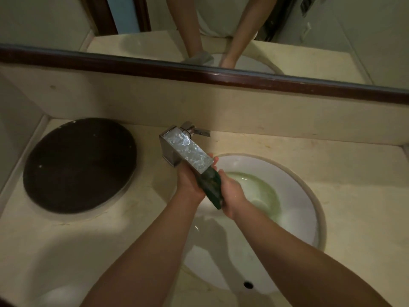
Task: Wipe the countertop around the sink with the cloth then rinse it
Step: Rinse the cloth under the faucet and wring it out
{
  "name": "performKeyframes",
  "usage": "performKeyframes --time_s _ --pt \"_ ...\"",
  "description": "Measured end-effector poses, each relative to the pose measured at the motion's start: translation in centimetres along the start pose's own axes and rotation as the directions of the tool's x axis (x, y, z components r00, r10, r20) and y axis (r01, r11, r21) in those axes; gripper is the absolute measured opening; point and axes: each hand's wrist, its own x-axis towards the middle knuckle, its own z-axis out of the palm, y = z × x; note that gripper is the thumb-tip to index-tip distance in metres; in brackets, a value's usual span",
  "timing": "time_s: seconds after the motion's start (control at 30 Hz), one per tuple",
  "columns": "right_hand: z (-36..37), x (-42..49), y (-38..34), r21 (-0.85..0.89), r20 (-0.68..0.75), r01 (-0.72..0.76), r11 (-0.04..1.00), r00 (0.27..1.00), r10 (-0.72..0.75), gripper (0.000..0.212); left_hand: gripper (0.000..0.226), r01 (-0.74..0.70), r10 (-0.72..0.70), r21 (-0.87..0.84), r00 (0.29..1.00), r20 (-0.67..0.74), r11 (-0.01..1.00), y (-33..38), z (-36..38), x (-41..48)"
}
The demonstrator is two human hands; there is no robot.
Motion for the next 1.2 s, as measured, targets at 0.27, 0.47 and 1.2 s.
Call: performKeyframes --time_s 0.27,0.47,1.2 --pt "-1.5 2.0 -0.4 -0.052 0.097 -0.013 0.999 0.995 0.018 0.060 0.023 -0.063 0.046 0.220 0.995 0.083 0.973 -0.2 -1.8 -0.1" --pt "-1.7 1.3 -0.8 -0.240 0.027 0.167 0.956 0.986 -0.166 0.035 0.023 -0.103 0.106 0.256 0.994 0.002 0.961 -0.2 -2.4 -0.2" --pt "-5.4 -0.7 -3.9 -0.393 0.189 0.417 0.820 0.909 -0.372 0.018 0.013 -0.332 0.428 0.506 0.900 -0.083 0.796 0.7 -2.7 -2.3"
